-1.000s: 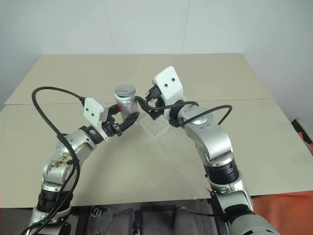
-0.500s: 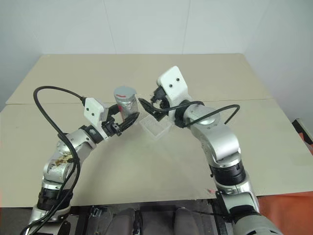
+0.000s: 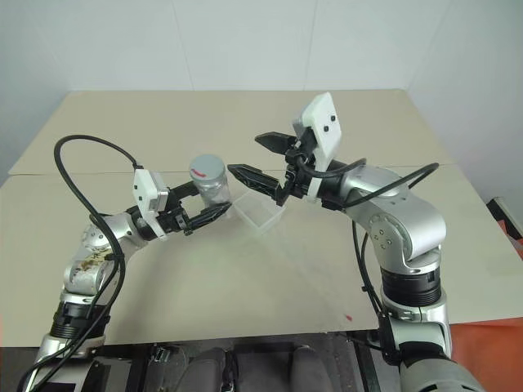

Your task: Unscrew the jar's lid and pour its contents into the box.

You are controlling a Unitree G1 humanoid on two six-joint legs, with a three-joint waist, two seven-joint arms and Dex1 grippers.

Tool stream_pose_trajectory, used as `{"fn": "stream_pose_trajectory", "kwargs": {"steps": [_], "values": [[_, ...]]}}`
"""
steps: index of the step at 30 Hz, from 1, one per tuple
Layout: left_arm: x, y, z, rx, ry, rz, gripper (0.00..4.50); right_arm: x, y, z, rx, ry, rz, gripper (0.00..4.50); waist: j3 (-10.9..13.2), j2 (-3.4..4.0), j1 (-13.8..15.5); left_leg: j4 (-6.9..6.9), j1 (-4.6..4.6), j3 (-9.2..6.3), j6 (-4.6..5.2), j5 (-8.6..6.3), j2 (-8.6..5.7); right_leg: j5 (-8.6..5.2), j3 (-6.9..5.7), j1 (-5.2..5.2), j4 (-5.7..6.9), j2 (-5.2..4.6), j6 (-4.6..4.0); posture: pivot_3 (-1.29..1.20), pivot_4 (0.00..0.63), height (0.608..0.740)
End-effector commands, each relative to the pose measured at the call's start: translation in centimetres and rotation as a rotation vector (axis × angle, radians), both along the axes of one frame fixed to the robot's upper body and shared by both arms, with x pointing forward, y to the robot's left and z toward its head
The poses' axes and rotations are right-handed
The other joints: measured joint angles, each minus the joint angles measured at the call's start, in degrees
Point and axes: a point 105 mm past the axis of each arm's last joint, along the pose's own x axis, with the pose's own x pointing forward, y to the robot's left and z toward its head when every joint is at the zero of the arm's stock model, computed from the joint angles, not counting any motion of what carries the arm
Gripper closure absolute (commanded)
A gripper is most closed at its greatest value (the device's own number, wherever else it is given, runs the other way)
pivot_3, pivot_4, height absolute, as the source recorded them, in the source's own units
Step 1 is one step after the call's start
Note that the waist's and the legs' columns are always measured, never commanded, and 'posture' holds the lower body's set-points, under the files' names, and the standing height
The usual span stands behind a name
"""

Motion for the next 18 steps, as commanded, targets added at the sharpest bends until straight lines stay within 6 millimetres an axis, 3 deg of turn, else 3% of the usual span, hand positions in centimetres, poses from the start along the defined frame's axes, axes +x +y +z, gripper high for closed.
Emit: {"fn": "stream_pose_trajectory", "kwargs": {"steps": [1,18], "values": [[-0.2,-0.8,1.0,-0.006,-0.049,-0.050,1.76,-0.8,1.0,1.1,0.009,-0.049,0.060,0.05,0.00,0.00,-0.02,0.00,0.00,0.00,0.00,0.00,0.00,0.00,0.00,0.00,0.01,0.00,0.00,0.00,0.150,0.740],[-0.9,-1.6,0.7,0.003,-0.037,-0.117,1.76,-1.8,3.3,1.0,-0.031,-0.073,0.156,0.05,0.00,0.00,-0.13,0.00,-0.02,0.00,0.00,0.00,0.01,0.00,0.00,-0.03,0.06,0.01,0.00,0.00,0.150,0.740]]}}
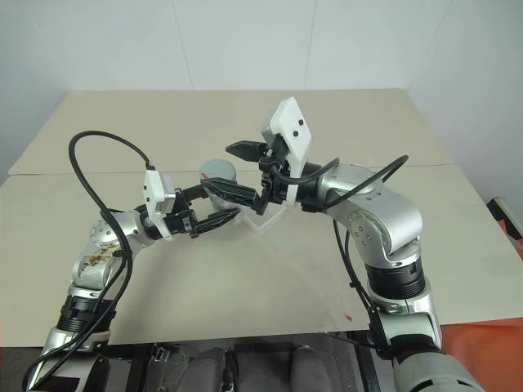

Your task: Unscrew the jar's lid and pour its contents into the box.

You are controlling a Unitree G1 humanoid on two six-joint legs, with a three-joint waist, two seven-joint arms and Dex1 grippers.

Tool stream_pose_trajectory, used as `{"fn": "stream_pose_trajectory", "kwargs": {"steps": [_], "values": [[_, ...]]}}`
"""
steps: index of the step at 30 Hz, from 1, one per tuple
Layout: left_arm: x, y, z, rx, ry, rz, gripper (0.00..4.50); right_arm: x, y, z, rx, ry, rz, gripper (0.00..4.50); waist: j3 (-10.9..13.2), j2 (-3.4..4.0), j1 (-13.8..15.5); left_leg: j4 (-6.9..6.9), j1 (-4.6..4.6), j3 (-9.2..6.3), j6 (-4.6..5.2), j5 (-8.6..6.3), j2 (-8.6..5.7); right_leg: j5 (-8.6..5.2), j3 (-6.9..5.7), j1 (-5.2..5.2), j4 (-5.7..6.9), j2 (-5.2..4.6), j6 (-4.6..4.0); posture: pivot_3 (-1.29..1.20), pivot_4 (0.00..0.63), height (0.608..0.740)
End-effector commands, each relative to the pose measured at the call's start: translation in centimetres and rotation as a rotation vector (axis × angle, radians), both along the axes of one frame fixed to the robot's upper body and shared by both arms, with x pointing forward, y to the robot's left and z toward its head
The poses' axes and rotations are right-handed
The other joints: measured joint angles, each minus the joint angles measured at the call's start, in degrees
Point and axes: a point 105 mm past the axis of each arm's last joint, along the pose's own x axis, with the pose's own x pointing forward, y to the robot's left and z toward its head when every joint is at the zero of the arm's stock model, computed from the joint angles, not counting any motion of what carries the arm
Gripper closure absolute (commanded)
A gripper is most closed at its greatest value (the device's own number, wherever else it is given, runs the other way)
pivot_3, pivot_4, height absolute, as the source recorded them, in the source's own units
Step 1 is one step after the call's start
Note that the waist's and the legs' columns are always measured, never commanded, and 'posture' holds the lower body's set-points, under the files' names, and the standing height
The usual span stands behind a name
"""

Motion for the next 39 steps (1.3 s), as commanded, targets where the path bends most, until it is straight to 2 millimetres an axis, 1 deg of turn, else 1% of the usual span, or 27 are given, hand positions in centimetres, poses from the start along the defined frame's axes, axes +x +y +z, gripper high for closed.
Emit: {"fn": "stream_pose_trajectory", "kwargs": {"steps": [1,6,14,17,20,21,27,30,35,39], "values": [[-0.6,-0.4,1.0,-0.006,-0.046,-0.030,1.76,-0.6,0.5,1.3,0.007,-0.078,0.024,0.05,0.00,0.00,0.00,0.00,0.00,0.00,0.00,0.00,0.00,0.00,0.00,0.00,0.01,0.00,0.00,0.00,0.150,0.740],[-0.8,-0.4,1.1,-0.004,-0.049,-0.034,1.76,-0.4,0.8,0.9,-0.007,-0.081,0.019,0.05,0.00,0.00,0.00,0.00,0.00,0.00,0.00,0.00,0.00,0.00,0.00,0.00,0.00,0.00,0.00,0.00,0.150,0.740],[-0.7,-0.3,1.2,0.004,-0.052,-0.030,1.76,0.2,1.0,0.9,-0.010,-0.088,-0.004,0.05,0.00,0.00,-0.01,0.00,0.00,0.00,0.00,0.00,0.00,0.00,0.00,0.00,0.01,0.00,0.00,0.00,0.150,0.740],[-0.6,-0.2,1.3,0.005,-0.052,-0.028,1.76,0.5,1.0,0.9,-0.014,-0.091,-0.023,0.64,0.00,0.00,0.00,0.00,0.00,0.00,0.00,0.00,0.00,0.00,0.00,0.00,0.01,0.00,0.00,0.00,0.150,0.740],[-0.6,-0.2,1.3,0.007,-0.052,-0.032,1.76,1.0,0.8,0.8,-0.020,-0.084,-0.052,1.66,0.00,0.00,-0.01,0.00,0.00,0.00,0.00,0.00,0.00,0.00,0.00,0.00,0.02,0.00,0.00,0.00,0.150,0.740],[-0.6,-0.2,1.3,0.007,-0.052,-0.034,1.76,1.0,0.7,0.8,-0.021,-0.083,-0.056,1.73,0.00,0.00,-0.01,0.00,0.00,0.00,0.00,0.00,0.00,0.00,0.00,0.00,0.04,0.00,0.00,0.00,0.150,0.740],[-0.4,-0.2,1.5,0.011,-0.052,-0.044,1.76,1.3,0.3,0.7,-0.038,-0.086,-0.066,1.73,0.00,0.00,-0.01,0.00,0.00,0.00,0.00,0.00,0.00,0.00,0.00,0.00,0.04,0.00,0.00,0.00,0.150,0.740],[-0.4,-0.2,1.3,0.015,-0.038,-0.055,1.76,1.6,0.2,0.9,-0.037,-0.086,-0.083,1.73,0.00,0.00,-0.01,0.00,0.00,0.00,0.00,0.00,0.00,0.00,0.00,0.00,0.03,0.00,0.00,0.00,0.150,0.740],[-0.7,0.5,0.1,0.054,-0.004,-0.059,1.76,1.2,-1.0,2.7,0.016,-0.093,-0.086,1.73,0.00,0.00,-0.01,0.00,0.00,0.00,-0.01,0.00,0.00,0.00,0.00,-0.01,0.04,0.00,0.00,0.00,0.150,0.740],[-0.7,1.0,-0.3,0.081,0.005,-0.066,1.76,1.8,-2.3,4.2,0.057,-0.082,-0.120,1.73,0.00,0.01,0.04,0.01,0.00,0.02,-0.01,0.00,0.00,0.00,0.00,-0.02,0.04,0.00,0.00,0.00,0.150,0.740]]}}
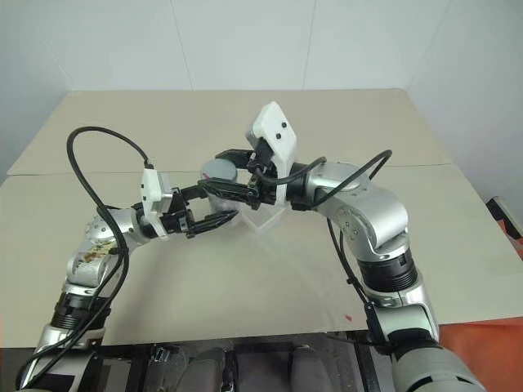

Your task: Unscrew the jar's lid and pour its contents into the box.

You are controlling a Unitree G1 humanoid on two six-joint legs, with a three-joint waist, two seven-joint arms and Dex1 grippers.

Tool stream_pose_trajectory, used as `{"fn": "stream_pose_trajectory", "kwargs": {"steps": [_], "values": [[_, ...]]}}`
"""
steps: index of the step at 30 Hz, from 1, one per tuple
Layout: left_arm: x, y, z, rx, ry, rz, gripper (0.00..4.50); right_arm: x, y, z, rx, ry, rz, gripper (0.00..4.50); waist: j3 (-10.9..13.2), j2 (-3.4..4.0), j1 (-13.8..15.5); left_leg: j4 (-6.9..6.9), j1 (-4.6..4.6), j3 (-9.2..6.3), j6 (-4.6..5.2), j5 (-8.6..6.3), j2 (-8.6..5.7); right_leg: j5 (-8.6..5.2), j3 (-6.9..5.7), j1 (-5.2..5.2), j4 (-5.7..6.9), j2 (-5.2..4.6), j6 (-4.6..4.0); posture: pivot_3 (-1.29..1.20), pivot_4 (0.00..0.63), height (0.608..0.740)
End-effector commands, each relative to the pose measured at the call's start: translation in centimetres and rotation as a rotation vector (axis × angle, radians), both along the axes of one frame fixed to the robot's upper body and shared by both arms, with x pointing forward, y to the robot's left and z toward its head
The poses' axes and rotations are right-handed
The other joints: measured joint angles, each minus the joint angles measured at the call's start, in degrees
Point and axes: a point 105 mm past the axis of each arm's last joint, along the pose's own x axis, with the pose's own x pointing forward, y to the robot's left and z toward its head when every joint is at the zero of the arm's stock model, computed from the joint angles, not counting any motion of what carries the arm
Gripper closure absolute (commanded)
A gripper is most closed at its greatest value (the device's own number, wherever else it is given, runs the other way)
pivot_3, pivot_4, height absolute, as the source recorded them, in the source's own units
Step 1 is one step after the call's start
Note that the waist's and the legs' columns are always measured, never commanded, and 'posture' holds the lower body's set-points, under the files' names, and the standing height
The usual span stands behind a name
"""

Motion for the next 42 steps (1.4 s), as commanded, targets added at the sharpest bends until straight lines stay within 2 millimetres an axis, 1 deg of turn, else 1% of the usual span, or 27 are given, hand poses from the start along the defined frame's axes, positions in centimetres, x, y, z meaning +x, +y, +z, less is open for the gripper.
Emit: {"fn": "stream_pose_trajectory", "kwargs": {"steps": [1,3,6,8,9,12,16,19,23,26,28,31,33,34,35,36,38,42], "values": [[-0.4,0.2,0.1,-0.002,-0.003,-0.014,1.76,0.2,-2.4,3.5,0.093,-0.071,-0.073,1.73,0.00,0.00,0.22,0.00,0.00,0.00,0.00,0.00,0.00,0.00,-0.01,0.01,-0.01,0.00,0.00,0.00,0.150,0.740],[-0.5,0.2,-0.1,-0.004,0.007,-0.014,1.76,0.3,-2.9,3.6,0.108,-0.059,-0.092,1.73,0.00,0.00,0.20,-0.01,0.00,-0.01,0.01,0.00,0.01,0.00,-0.03,0.04,-0.02,-0.01,0.00,0.00,0.150,0.740],[-0.5,0.2,-0.3,0.008,0.012,-0.021,1.76,1.0,-3.8,3.6,0.117,-0.044,-0.157,1.73,0.00,0.00,0.04,-0.01,-0.02,0.00,0.01,0.00,0.01,0.00,-0.01,0.00,0.01,0.00,0.00,0.00,0.150,0.740],[-0.4,0.3,-0.2,0.005,0.007,-0.011,1.76,1.2,-4.6,3.3,0.115,-0.038,-0.201,1.73,0.00,0.00,0.03,-0.01,-0.02,0.01,0.00,0.00,0.02,0.00,-0.02,0.00,-0.01,0.00,0.00,0.00,0.150,0.740],[-0.3,0.4,0.0,-0.003,0.002,0.000,1.76,1.7,-5.3,2.7,0.107,-0.030,-0.259,1.73,0.00,0.00,0.03,-0.01,-0.02,0.00,0.00,0.00,0.02,0.00,-0.02,0.00,-0.01,0.01,0.00,0.00,0.150,0.740],[-0.2,0.9,0.5,-0.012,-0.004,0.012,1.76,3.0,-7.3,0.2,0.057,-0.007,-0.418,1.73,0.00,-0.01,0.28,-0.01,-0.02,0.00,0.01,-0.01,0.00,0.00,-0.02,0.04,-0.02,-0.02,0.00,0.00,0.150,0.740],[0.0,1.6,1.1,-0.010,-0.026,0.041,1.76,4.1,-10.0,-2.8,0.064,0.080,-0.583,1.73,0.00,0.00,0.12,-0.01,-0.04,0.02,0.01,-0.01,-0.01,0.00,0.00,-0.02,-0.05,-0.03,0.00,0.00,0.150,0.740],[0.1,2.0,1.9,-0.036,-0.041,0.076,1.76,5.0,-12.0,-6.6,-0.012,0.124,-0.735,1.73,-0.01,-0.01,0.02,-0.01,-0.01,0.02,0.00,0.00,0.00,0.00,0.00,0.00,-0.06,-0.02,0.00,0.00,0.150,0.740],[0.2,2.0,2.3,-0.049,-0.057,0.111,1.76,6.1,-13.1,-10.2,-0.070,0.171,-0.854,1.73,0.00,-0.01,-0.14,-0.01,-0.01,0.02,0.00,0.00,-0.01,0.00,0.03,0.00,-0.08,-0.02,0.00,0.00,0.150,0.740],[0.4,1.9,2.7,-0.056,-0.066,0.129,1.76,7.1,-13.4,-12.1,-0.107,0.208,-0.917,1.73,0.00,-0.01,-0.33,-0.01,0.02,0.02,-0.01,0.01,0.00,0.00,0.06,-0.01,-0.05,0.02,0.00,0.00,0.150,0.740],[0.5,1.9,2.8,-0.054,-0.073,0.134,1.76,7.5,-13.3,-12.5,-0.111,0.212,-0.930,1.73,0.00,-0.01,-0.22,-0.03,0.03,0.02,-0.03,0.02,0.01,0.00,0.06,-0.01,-0.05,0.03,0.00,0.00,0.150,0.740],[0.6,2.0,3.2,-0.052,-0.088,0.136,1.76,8.6,-14.0,-13.7,-0.134,0.229,-1.007,1.73,0.00,-0.01,-0.18,-0.02,0.02,0.03,-0.02,0.01,0.00,0.00,0.06,0.00,-0.08,0.02,0.00,0.00,0.150,0.740],[0.8,2.1,3.3,-0.051,-0.092,0.138,1.76,9.0,-14.3,-13.9,-0.147,0.223,-1.029,1.73,0.00,0.00,-0.08,-0.03,0.02,0.04,-0.03,0.02,-0.01,0.00,0.06,0.00,-0.08,0.02,0.01,0.00,0.150,0.740],[0.9,2.1,3.3,-0.050,-0.095,0.139,1.76,9.0,-14.3,-14.1,-0.154,0.225,-1.026,1.02,0.00,0.00,0.00,-0.03,0.02,0.03,-0.03,0.02,0.00,0.00,0.05,0.00,-0.07,0.02,0.01,0.00,0.150,0.740],[0.9,2.0,3.3,-0.048,-0.097,0.138,1.76,8.9,-14.2,-14.2,-0.165,0.224,-1.015,0.88,0.00,0.00,-0.01,-0.04,0.02,0.03,-0.03,0.02,0.00,0.00,0.05,0.00,-0.08,0.02,0.01,0.00,0.150,0.740],[1.0,2.0,3.3,-0.046,-0.098,0.136,1.76,8.8,-14.1,-14.2,-0.171,0.224,-1.007,0.55,0.00,0.00,-0.06,-0.05,0.01,0.04,-0.03,0.02,-0.01,0.00,0.05,0.00,-0.07,0.01,0.01,0.00,0.150,0.740],[1.1,2.1,3.2,-0.044,-0.099,0.139,1.76,8.2,-14.1,-13.4,-0.166,0.212,-0.972,0.04,0.00,0.00,-0.07,-0.04,0.00,0.04,-0.03,0.02,0.00,0.00,0.06,0.00,-0.06,0.01,0.01,0.00,0.150,0.740],[1.5,2.2,2.9,-0.022,-0.105,0.137,1.76,6.9,-14.4,-11.9,-0.192,0.195,-0.877,0.04,0.00,0.00,0.06,-0.04,0.00,0.04,-0.03,0.02,-0.01,0.00,0.05,0.00,-0.07,0.01,0.01,0.00,0.150,0.740]]}}
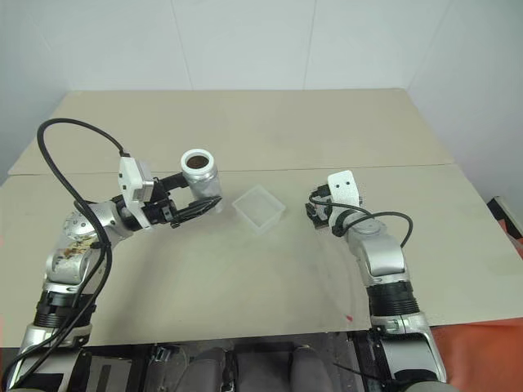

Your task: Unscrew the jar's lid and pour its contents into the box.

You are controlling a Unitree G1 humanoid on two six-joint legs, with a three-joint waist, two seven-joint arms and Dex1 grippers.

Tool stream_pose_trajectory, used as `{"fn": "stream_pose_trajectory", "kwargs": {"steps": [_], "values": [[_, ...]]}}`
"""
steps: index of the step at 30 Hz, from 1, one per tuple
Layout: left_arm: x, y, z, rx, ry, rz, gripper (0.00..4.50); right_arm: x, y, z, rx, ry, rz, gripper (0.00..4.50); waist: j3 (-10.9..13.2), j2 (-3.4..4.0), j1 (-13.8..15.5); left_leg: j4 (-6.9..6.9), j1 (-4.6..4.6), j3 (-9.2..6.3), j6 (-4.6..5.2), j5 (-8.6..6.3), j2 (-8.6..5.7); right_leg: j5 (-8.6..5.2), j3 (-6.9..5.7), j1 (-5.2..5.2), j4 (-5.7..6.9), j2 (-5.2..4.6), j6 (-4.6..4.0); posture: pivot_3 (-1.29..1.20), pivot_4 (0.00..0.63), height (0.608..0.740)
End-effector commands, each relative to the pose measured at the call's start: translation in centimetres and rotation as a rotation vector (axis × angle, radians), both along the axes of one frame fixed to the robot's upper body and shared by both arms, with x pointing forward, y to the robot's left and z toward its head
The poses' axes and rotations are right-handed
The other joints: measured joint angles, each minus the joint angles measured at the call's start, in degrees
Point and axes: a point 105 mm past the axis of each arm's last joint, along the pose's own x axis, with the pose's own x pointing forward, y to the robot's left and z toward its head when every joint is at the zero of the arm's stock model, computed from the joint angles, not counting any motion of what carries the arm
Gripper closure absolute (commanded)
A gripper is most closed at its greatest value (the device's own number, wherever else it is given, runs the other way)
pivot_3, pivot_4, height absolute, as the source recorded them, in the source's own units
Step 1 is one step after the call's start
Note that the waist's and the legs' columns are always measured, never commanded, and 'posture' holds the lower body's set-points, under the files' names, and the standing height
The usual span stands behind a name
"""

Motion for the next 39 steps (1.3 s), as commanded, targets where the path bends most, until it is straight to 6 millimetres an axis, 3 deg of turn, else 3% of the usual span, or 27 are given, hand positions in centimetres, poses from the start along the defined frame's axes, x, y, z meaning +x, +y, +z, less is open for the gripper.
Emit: {"fn": "stream_pose_trajectory", "kwargs": {"steps": [1,5,9,13,16,18,26,31,35,39], "values": [[0.0,-0.1,1.1,0.017,-0.063,-0.018,1.76,-1.2,-0.2,2.8,-0.006,-0.050,0.090,0.04,0.00,0.00,0.02,0.00,0.00,0.00,0.00,0.00,0.00,0.00,0.00,0.01,-0.01,0.00,0.00,0.00,0.150,0.740],[0.7,0.3,1.5,0.042,-0.087,-0.006,1.76,-4.0,0.1,6.7,0.076,-0.090,0.325,0.04,0.00,0.00,0.12,-0.01,0.01,-0.02,0.01,-0.01,0.00,0.00,-0.02,0.03,-0.06,0.01,0.00,0.00,0.150,0.740],[1.5,0.5,2.0,0.038,-0.090,0.017,1.76,-6.3,0.6,9.1,0.102,-0.124,0.507,0.04,0.00,-0.01,0.14,0.01,0.01,-0.03,0.03,-0.02,0.00,0.00,-0.02,0.05,-0.08,0.01,0.00,0.00,0.150,0.740],[4.8,0.1,2.8,0.089,-0.172,0.189,1.76,-8.0,1.2,10.7,0.079,-0.108,0.637,0.04,0.01,-0.03,0.29,0.02,0.05,-0.05,0.03,-0.02,-0.02,0.00,-0.02,0.09,-0.04,0.02,0.00,0.00,0.150,0.740],[8.1,-1.1,4.2,0.509,-0.642,0.398,1.76,-8.9,1.4,11.1,0.071,-0.058,0.718,0.04,0.03,-0.06,1.20,0.11,0.03,-0.09,0.05,-0.03,-0.08,0.02,-0.03,0.13,-0.05,0.01,0.03,0.00,0.150,0.740],[8.3,-3.2,4.9,0.715,-0.940,0.312,1.76,-9.0,1.4,11.0,0.084,-0.026,0.748,0.04,0.06,-0.10,1.48,0.10,-0.01,-0.07,0.09,-0.06,-0.12,0.06,-0.02,0.14,-0.16,0.00,0.09,0.00,0.150,0.740],[8.5,-6.7,4.6,1.147,-1.544,-0.027,1.76,-8.7,1.2,10.6,0.075,-0.005,0.742,0.04,0.08,-0.12,2.02,0.27,-0.49,0.07,0.26,-0.15,-0.12,0.17,-0.06,-0.11,-0.16,-0.06,0.27,0.00,0.150,0.740],[8.8,-8.8,3.8,1.335,-1.777,-0.170,1.76,-8.4,1.4,11.2,0.078,-0.038,0.741,0.04,0.09,-0.13,2.24,0.31,-0.50,0.08,0.27,-0.16,-0.12,0.17,-0.06,-0.14,-0.11,-0.07,0.30,0.00,0.150,0.740],[8.7,-11.3,3.9,1.301,-1.866,-0.159,1.76,-8.6,1.7,12.0,0.090,-0.069,0.748,0.04,0.09,-0.13,2.75,0.38,-0.52,0.09,0.27,-0.16,-0.11,0.16,-0.07,-0.16,-0.03,-0.08,0.31,0.00,0.150,0.740],[7.8,-12.1,3.2,1.268,-1.927,-0.212,1.76,-9.0,1.5,12.7,0.099,-0.093,0.748,0.04,0.10,-0.14,2.82,0.39,-0.58,0.10,0.28,-0.16,-0.11,0.17,-0.05,-0.23,-0.02,-0.10,0.31,0.00,0.150,0.740]]}}
